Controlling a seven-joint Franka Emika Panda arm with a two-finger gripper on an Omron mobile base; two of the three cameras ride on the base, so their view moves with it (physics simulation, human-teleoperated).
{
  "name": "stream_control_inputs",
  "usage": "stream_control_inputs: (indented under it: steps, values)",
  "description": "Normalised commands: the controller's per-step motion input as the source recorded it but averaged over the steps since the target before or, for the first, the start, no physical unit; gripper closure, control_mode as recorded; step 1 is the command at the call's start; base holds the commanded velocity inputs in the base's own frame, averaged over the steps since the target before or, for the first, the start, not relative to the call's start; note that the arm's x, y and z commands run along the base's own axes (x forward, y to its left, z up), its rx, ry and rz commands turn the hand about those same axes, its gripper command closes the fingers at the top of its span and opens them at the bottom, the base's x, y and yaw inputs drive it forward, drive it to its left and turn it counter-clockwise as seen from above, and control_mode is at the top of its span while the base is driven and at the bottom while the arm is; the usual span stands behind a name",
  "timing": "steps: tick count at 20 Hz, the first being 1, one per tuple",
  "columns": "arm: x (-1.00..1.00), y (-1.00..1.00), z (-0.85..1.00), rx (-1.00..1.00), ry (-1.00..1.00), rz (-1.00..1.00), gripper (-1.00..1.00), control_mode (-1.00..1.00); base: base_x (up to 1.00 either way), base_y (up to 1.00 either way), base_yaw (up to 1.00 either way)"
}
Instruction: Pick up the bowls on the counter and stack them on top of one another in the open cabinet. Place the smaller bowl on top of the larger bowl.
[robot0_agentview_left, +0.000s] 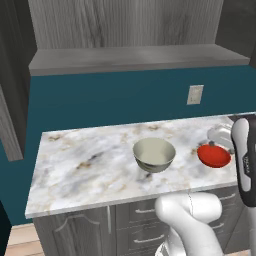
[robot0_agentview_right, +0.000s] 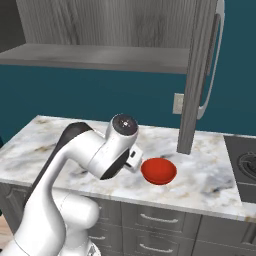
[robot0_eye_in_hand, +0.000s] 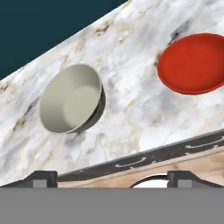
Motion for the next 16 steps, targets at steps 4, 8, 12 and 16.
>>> stream_control_inputs:
  steps: [4,8,12,16]
  values:
    - [0.0,-0.26,-0.18,0.02,-0.01,-0.07,-1.0,-1.0,0.0,0.0,0.0]
    - [0.0,-0.29,-0.15,0.02,0.0,-0.06,-1.0,-1.0,0.0,0.0,0.0]
    - [0.0,-0.34,-0.12,0.02,0.03,-0.07,-1.0,-1.0,0.0,0.0,0.0]
    - [0.0,-0.36,-0.13,0.03,0.06,-0.07,-1.0,-1.0,0.0,0.0,0.0]
